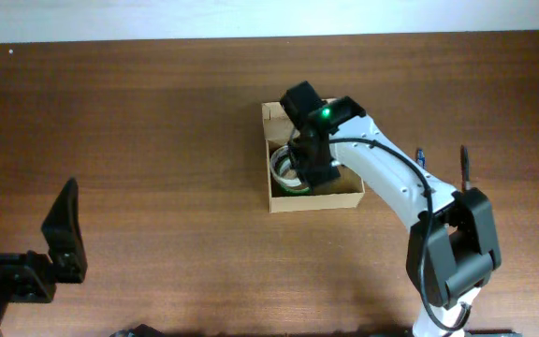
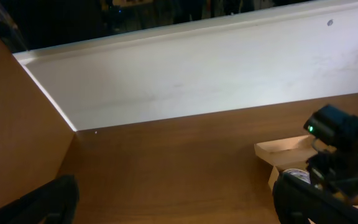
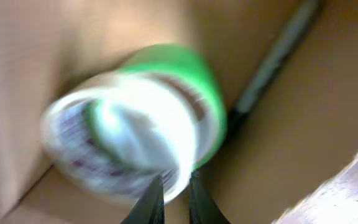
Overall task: Pack container
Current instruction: 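Open the right gripper to release the Sharpie and lift away, then move the right gripper back over the blue clear pen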
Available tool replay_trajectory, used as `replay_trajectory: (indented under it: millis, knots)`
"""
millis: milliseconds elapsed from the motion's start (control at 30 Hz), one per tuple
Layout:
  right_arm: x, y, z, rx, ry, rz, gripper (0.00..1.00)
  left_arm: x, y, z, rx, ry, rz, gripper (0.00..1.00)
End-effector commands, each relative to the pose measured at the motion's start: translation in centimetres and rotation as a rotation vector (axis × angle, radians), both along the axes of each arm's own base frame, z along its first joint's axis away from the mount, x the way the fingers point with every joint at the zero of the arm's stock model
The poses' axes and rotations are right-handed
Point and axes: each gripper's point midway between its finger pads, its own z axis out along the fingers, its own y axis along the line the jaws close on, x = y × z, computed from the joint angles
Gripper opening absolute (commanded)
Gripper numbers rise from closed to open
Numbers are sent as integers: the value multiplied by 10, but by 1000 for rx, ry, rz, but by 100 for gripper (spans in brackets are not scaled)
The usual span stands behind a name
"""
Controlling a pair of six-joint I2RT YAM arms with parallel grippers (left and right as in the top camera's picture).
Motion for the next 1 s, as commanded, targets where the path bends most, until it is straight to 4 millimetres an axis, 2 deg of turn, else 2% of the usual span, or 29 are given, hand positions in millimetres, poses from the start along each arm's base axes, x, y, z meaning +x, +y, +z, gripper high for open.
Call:
replay_trajectory:
  millis: [0, 133, 267, 300, 367, 400, 433, 533, 567, 667, 700, 900, 933, 967]
  knots:
    - [13, 15, 62, 91, -158, 129, 19, 0, 1, 1, -7, -5, 6, 99]
    - [15, 12, 105, 110, -253, 188, 19, 0, 1, 1, -6, -4, 6, 99]
    - [28, -9, 145, -18, -455, 489, 19, -1, 1, 0, -5, -2, 6, 99]
    - [32, -19, 157, -100, -520, 645, 25, -1, 1, 0, -5, -2, 6, 99]
    - [33, -30, 165, -186, -565, 829, 30, -1, 1, 0, -5, -3, 6, 99]
    - [32, -36, 166, -221, -573, 909, 52, -1, 1, 0, -5, -3, 6, 100]
    - [31, -44, 166, -260, -567, 983, 64, -1, 1, 0, -5, -3, 7, 99]
    - [28, -76, 157, -373, -489, 1132, 64, -1, 2, 0, -4, -3, 9, 99]
    - [27, -106, 151, -457, -403, 1156, 68, -1, 2, 0, -4, -3, 9, 99]
    - [28, -151, 145, -547, -291, 1137, 75, -1, 2, 0, -2, 0, 9, 99]
    - [28, -175, 139, -565, -231, 1124, 78, -1, 2, -1, 0, 4, 9, 99]
    - [24, -249, 105, -527, -75, 1040, 77, 2, 2, -8, 19, 32, 18, 99]
    - [22, -258, 96, -506, -53, 1033, 77, 3, 2, -10, 23, 38, 21, 99]
    - [16, -270, 75, -434, -21, 1034, 76, 5, 1, -13, 30, 49, 24, 99]
